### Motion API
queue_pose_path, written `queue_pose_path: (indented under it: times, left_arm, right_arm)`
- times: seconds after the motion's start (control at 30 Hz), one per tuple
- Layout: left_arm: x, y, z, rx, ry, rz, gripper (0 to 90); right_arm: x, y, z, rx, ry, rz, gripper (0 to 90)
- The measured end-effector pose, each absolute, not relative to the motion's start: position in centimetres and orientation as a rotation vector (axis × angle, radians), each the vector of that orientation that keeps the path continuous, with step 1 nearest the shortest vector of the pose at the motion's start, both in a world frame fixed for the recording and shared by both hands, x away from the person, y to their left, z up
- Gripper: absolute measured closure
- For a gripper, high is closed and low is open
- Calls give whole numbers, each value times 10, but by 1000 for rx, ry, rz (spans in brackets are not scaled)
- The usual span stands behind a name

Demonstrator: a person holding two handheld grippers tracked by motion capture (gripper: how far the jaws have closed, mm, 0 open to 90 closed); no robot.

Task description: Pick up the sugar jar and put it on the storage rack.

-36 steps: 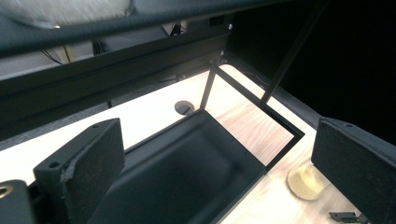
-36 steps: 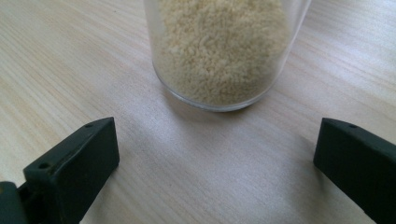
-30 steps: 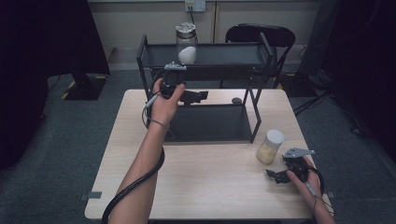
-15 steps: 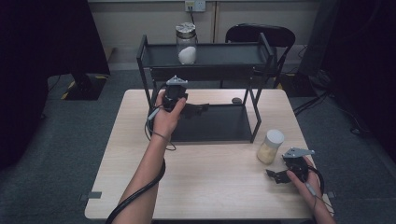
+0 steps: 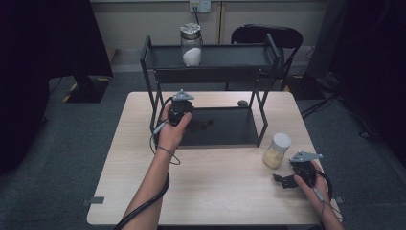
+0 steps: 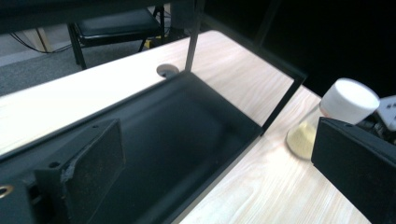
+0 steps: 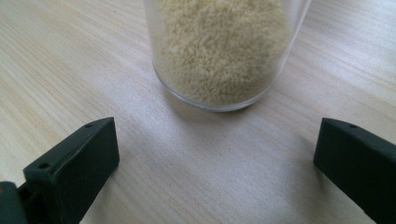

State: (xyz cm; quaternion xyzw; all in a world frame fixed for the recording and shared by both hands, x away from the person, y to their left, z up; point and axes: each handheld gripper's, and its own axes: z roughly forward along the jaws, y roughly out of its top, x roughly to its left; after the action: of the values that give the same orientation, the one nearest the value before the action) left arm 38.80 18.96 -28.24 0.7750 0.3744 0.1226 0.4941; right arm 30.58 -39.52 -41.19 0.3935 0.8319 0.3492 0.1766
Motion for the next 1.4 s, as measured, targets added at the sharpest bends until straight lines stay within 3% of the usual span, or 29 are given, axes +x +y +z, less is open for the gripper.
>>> queue_pose_path:
  times: [1.4]
  left_arm:
    - [347,221,-401,1930,979,248,25]
  right_arm:
    - [306,-395,-412,1114,2355,989,0]
